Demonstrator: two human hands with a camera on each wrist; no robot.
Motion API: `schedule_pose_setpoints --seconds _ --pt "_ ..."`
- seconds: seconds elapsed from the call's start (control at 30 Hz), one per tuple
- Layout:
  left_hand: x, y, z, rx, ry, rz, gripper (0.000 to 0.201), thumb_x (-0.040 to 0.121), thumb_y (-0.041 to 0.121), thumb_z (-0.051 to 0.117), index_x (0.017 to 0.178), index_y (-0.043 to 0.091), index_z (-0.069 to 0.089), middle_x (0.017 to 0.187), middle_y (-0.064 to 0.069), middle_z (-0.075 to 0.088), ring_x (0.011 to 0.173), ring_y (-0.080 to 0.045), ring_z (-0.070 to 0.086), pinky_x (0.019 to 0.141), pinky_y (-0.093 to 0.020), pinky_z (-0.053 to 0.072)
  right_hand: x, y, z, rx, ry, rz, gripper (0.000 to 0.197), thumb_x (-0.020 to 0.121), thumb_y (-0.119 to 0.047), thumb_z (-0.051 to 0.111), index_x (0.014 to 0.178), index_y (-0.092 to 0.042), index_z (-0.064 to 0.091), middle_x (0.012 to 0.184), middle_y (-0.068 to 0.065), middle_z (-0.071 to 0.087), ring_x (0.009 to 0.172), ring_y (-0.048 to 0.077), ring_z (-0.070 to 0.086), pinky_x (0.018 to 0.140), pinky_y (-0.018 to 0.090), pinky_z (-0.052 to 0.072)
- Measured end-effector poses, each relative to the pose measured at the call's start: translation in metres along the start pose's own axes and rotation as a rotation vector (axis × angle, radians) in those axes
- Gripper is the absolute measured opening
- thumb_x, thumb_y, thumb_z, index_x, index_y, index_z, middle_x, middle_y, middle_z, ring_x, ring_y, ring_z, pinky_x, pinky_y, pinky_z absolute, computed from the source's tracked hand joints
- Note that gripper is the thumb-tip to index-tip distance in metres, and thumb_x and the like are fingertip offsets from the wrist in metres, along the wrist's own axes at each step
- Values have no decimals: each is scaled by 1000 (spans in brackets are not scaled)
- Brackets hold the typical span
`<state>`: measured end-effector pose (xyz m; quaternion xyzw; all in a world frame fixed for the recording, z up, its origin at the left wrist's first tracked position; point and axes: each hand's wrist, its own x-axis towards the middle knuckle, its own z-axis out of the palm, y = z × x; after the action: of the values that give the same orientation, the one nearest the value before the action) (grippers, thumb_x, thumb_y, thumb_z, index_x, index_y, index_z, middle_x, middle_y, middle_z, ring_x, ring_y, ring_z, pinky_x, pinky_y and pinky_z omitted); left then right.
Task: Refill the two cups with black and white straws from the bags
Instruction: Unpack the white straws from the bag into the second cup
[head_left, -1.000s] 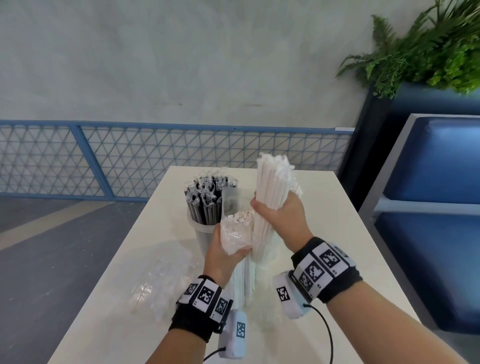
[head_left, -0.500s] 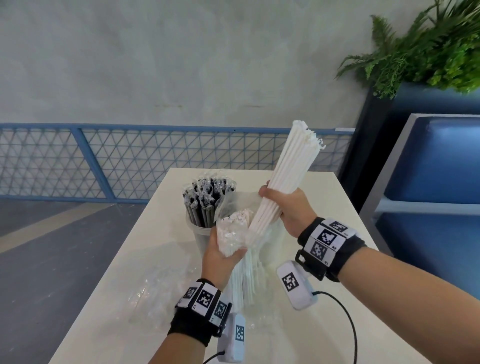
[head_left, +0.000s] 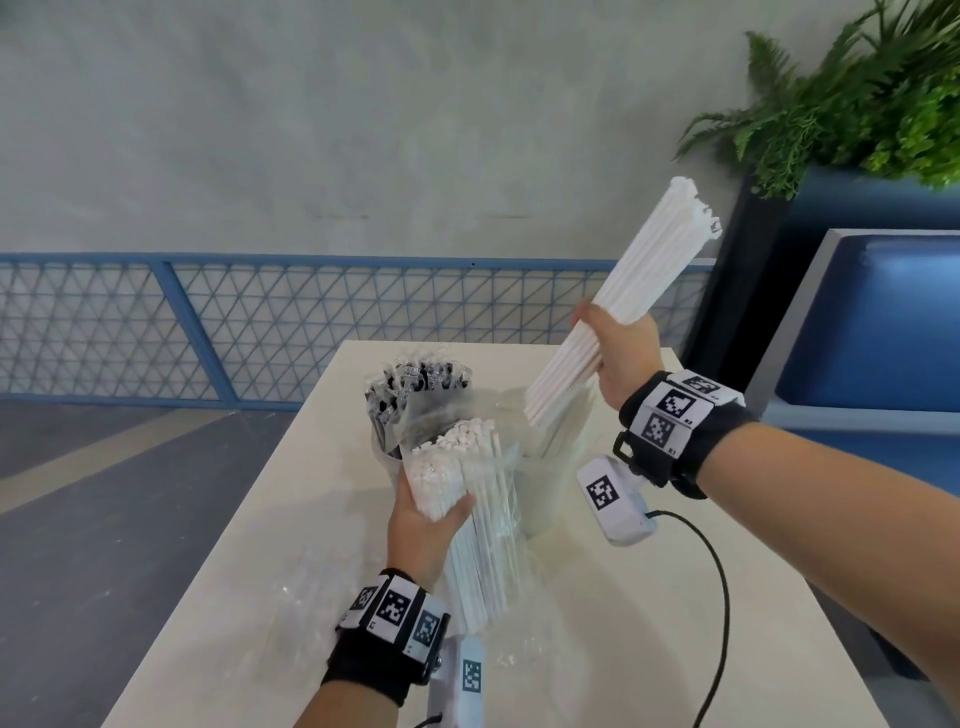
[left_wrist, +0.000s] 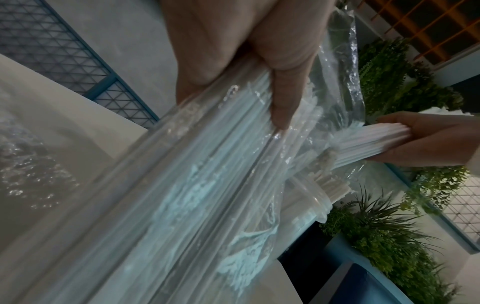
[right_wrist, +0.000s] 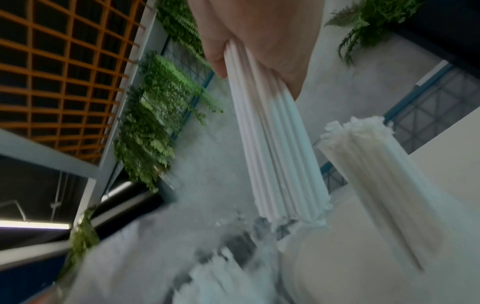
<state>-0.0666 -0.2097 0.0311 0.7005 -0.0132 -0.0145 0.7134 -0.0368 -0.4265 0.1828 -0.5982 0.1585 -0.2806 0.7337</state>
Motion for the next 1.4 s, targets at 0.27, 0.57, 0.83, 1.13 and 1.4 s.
schedule_pose_setpoints --seconds 0.27,0.57,0.83,1.13,1.4 --pt "-7 7 0 -53 -49 11 71 73 4 76 133 24 41 120 4 59 117 -18 54 102 -38 43 -18 49 8 -170 -65 -2 36 76 -15 75 107 -8 58 99 2 64 93 18 61 82 30 50" --pt "-12 9 -1 -52 -74 20 69 74 3 75 130 25 42 116 9 58 114 -15 54 94 -29 43 -20 56 -2 -467 -135 -266 17 86 -9 63 102 -14 59 97 -2 64 89 10 57 89 24 47" --pt "-11 5 -5 -56 -113 68 70 73 7 78 133 21 43 126 1 59 118 -15 55 95 -26 48 -82 36 4 -815 -605 -669 17 88 -17 62 103 -14 66 98 -3 68 89 5 59 81 10 42" --pt "-13 3 -3 -127 -171 109 72 63 12 80 125 27 47 122 1 61 115 -13 58 86 -20 52 -82 57 -2 -1025 -721 -216 60 77 -23 73 131 -17 47 121 7 62 107 18 59 87 21 43" --pt "-13 5 -3 -108 -237 123 74 59 23 82 126 29 50 126 -2 61 120 -21 56 101 -50 45 -91 79 -1 -841 -672 -41 62 76 -34 75 129 -17 49 129 2 55 119 19 51 104 33 39"
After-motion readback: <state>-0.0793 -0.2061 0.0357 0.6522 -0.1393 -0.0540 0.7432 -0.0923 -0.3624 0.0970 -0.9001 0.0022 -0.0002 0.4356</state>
